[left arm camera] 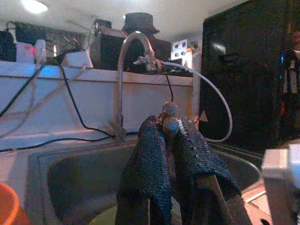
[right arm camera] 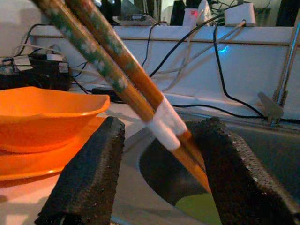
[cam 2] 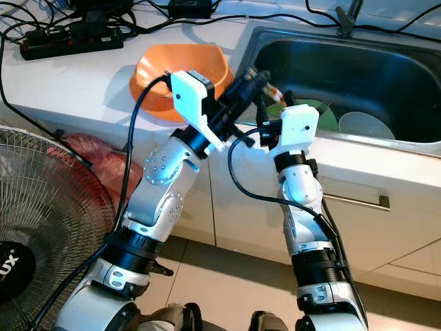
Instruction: Kitchen organization
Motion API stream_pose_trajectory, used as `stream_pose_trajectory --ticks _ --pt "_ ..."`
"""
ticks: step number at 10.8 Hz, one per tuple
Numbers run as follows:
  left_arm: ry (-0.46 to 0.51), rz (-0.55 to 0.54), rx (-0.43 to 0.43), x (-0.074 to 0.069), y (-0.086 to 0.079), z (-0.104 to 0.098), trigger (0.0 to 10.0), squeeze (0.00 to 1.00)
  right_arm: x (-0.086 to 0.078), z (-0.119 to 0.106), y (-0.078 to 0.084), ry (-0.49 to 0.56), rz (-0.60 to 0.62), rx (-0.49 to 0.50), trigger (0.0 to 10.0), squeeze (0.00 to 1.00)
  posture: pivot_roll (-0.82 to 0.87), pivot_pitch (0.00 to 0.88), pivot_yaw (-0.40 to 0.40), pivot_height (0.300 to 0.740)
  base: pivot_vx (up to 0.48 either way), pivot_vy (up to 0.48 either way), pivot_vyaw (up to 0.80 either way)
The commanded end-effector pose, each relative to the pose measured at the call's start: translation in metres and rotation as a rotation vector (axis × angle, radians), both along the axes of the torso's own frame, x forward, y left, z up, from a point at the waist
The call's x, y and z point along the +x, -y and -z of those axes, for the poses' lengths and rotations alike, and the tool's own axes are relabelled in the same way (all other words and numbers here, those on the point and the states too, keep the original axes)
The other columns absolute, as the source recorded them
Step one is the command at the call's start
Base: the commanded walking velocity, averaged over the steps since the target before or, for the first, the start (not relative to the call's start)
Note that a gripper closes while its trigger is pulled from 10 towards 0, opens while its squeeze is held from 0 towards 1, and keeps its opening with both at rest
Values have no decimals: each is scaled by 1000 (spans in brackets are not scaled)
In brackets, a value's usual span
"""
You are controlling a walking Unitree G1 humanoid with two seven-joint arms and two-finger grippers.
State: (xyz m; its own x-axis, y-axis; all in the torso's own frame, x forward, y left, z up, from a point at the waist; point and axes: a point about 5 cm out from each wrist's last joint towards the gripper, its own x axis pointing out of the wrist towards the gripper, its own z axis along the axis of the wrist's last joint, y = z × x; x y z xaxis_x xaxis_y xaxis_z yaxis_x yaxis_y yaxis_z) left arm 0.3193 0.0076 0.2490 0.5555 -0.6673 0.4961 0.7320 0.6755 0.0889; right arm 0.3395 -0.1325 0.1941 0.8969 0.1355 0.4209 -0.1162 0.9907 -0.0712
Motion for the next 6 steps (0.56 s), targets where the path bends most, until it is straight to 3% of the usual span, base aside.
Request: stream_pose_trajectory --ticks 1,6 --pt "-13 48 16 -6 9 4 10000 0 3 -7 1 21 14 0 10000 0 -11 125 58 740 0 0 0" --pt "-13 53 31 -7 9 5 10000 0 6 -6 11 14 85 20 10000 0 -9 120 59 740 0 0 0"
